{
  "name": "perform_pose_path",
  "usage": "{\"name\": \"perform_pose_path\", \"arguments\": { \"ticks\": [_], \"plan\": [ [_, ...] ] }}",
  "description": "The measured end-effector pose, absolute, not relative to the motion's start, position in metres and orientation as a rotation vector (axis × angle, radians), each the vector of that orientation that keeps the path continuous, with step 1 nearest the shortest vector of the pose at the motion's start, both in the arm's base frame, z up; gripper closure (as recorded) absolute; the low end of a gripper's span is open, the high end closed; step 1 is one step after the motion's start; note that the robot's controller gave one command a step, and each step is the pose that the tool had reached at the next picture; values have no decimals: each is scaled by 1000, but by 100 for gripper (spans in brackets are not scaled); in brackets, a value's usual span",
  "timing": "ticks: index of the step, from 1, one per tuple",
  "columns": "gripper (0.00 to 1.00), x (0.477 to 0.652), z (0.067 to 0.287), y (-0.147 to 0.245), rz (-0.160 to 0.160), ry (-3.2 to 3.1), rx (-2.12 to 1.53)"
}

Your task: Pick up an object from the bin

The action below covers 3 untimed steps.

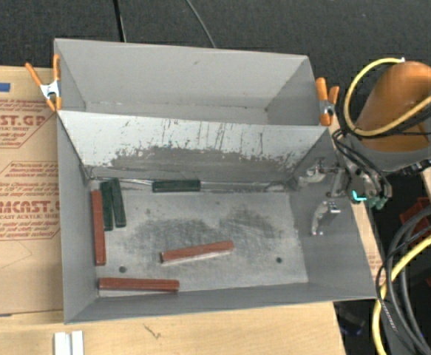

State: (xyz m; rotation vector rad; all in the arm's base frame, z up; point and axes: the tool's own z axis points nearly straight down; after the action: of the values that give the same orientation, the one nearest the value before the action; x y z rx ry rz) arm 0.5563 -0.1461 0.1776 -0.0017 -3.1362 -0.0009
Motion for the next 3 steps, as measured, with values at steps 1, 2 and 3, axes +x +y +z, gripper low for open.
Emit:
{"name": "perform_pose_path", "arguments": {
  "ticks": [1,2,3],
  "plan": [
    [0,558,182,-146,1,-3143,1],
    [0,559,128,-107,2,-3149,-52],
    [0,555,108,-93,-3,-3144,-44]
  ]
}}
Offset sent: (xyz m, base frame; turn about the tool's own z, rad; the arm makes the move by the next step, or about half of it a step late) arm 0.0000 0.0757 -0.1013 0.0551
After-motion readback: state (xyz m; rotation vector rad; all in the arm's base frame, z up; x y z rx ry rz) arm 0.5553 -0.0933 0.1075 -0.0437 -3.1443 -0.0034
